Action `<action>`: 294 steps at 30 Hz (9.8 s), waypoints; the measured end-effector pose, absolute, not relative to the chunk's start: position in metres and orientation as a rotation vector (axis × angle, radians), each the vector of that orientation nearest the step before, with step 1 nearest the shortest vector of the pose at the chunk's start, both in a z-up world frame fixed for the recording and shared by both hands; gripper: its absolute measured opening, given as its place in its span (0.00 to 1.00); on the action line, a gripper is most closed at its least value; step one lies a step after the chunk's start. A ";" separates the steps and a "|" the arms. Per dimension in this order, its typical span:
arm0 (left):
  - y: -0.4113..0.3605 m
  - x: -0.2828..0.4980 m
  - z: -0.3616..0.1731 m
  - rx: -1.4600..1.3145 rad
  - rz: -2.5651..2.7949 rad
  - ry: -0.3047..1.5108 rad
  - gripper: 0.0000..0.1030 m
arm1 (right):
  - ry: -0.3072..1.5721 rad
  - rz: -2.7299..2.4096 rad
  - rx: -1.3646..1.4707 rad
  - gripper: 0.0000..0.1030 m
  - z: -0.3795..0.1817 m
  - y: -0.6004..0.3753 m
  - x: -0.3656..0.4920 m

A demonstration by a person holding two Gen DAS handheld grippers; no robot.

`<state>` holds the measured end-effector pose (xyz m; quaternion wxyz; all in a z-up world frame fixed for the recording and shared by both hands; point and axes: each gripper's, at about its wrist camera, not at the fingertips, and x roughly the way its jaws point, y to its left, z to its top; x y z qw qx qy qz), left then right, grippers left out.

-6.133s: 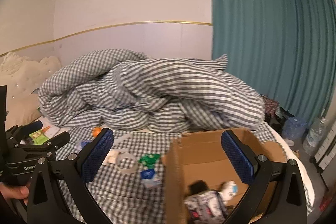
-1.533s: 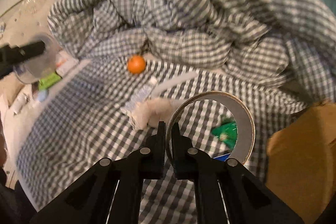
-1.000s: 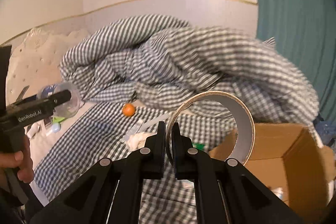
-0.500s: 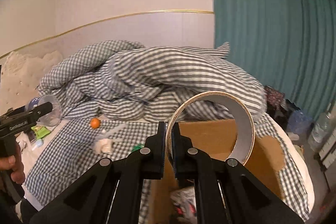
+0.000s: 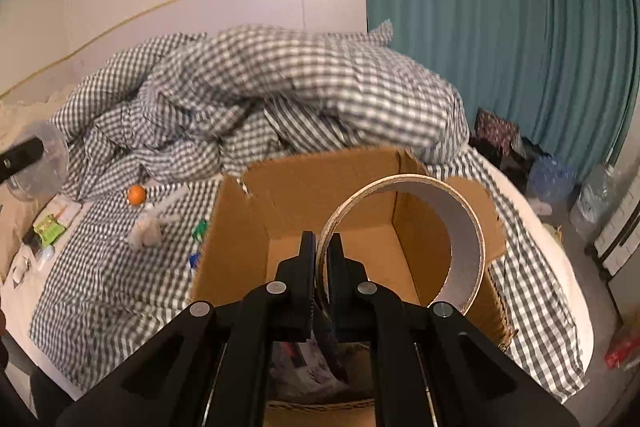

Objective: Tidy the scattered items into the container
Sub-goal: 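Carry the bottle and tape roll over the box and release both, then move both grippers back over the remaining items on the bed, then grasp the blue Vinda tissue pack with the right gripper, then grasp the white cloth with the left gripper while the right holds the tissue pack, then carry the cloth and tissue pack over the box and release both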

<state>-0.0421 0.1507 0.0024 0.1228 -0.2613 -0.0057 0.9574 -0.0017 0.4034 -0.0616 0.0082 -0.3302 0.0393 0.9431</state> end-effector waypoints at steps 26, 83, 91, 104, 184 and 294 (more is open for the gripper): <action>0.269 -0.039 -0.019 -0.803 2.618 0.112 0.89 | 0.203 2.897 -0.956 0.86 -0.041 0.466 0.045; 0.080 -0.054 -0.015 -0.847 2.926 0.034 1.00 | 0.146 3.044 -0.767 1.00 0.008 0.340 0.038; 0.010 -0.051 -0.018 -0.872 3.023 -0.014 1.00 | 0.082 3.122 -0.794 1.00 0.011 0.284 0.022; -0.059 -0.053 -0.030 -0.936 3.091 -0.013 1.00 | -0.016 3.210 -0.892 1.00 -0.003 0.206 -0.001; 0.051 -0.263 -0.238 -1.289 2.675 0.019 1.00 | -0.046 2.965 -1.686 0.52 -0.243 0.194 -0.168; 0.194 -0.054 -0.024 -0.855 2.708 0.029 0.15 | 0.074 2.911 -1.012 0.75 -0.044 0.416 0.007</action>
